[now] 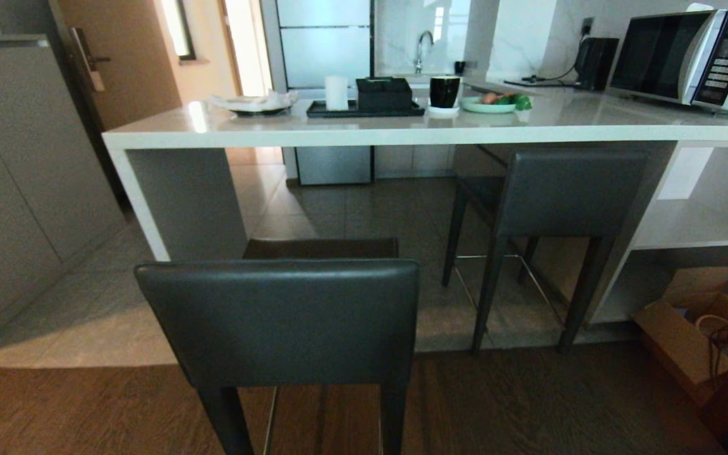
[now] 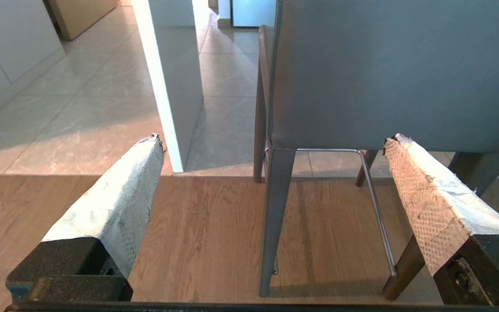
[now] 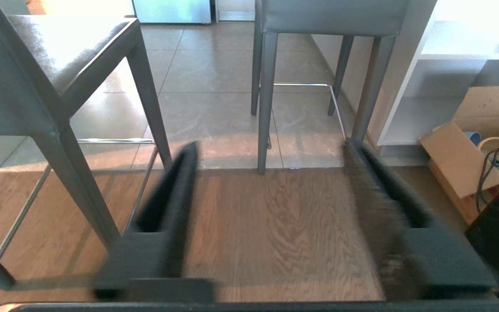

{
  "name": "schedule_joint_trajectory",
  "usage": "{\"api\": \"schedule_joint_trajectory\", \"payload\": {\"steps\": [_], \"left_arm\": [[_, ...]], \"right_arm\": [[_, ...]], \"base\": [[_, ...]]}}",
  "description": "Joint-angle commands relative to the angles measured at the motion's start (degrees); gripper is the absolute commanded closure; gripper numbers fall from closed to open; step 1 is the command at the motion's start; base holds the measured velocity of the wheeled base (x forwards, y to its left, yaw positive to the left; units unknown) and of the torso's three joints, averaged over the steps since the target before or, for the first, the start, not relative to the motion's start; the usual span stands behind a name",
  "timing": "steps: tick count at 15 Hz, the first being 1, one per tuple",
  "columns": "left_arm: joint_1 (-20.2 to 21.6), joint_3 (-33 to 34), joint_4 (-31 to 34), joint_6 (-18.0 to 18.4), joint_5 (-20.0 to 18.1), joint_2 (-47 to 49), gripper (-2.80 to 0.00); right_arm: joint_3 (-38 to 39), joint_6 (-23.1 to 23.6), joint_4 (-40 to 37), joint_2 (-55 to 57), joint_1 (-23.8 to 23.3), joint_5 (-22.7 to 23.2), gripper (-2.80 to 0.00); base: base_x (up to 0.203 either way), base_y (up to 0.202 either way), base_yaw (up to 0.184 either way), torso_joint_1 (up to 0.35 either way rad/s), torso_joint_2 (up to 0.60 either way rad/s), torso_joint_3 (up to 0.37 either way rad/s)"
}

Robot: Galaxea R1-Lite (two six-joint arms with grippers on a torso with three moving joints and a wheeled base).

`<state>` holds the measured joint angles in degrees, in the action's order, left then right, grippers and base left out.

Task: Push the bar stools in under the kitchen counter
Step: Pull the gray chair out from under the dining table

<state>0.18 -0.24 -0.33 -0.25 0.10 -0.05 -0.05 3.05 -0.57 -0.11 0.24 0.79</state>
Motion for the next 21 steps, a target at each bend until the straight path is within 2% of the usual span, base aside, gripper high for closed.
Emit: {"api": "schedule_joint_trajectory", "payload": {"steps": [1, 10, 11, 21], "left_arm": [[0.0, 0.0, 0.0, -0.1, 0.0, 0.1, -2.80], [0.0, 0.1, -0.1, -0.2, 0.0, 0.1, -2.80], [0.0, 0.0, 0.0, 0.1, -0.1, 0.1, 0.00], [-0.1, 0.2, -0.6, -1.1, 0.2, 0.0, 0.00]], "right_arm": [[0.1, -0.4, -0.1, 0.1, 0.1, -0.2, 0.00], [0.1, -3.1, 0.0, 0.1, 0.0, -0.7, 0.00], [0.1, -3.2, 0.0, 0.1, 0.0, -0.8, 0.00], [0.1, -3.3, 0.0, 0.1, 0.0, -0.7, 0.00]], "base": [[0.000, 0.000, 0.000, 0.000, 0.00, 0.000], [0.000, 0.000, 0.000, 0.000, 0.00, 0.000], [0.000, 0.000, 0.000, 0.000, 0.00, 0.000], [0.000, 0.000, 0.000, 0.000, 0.00, 0.000]]}}
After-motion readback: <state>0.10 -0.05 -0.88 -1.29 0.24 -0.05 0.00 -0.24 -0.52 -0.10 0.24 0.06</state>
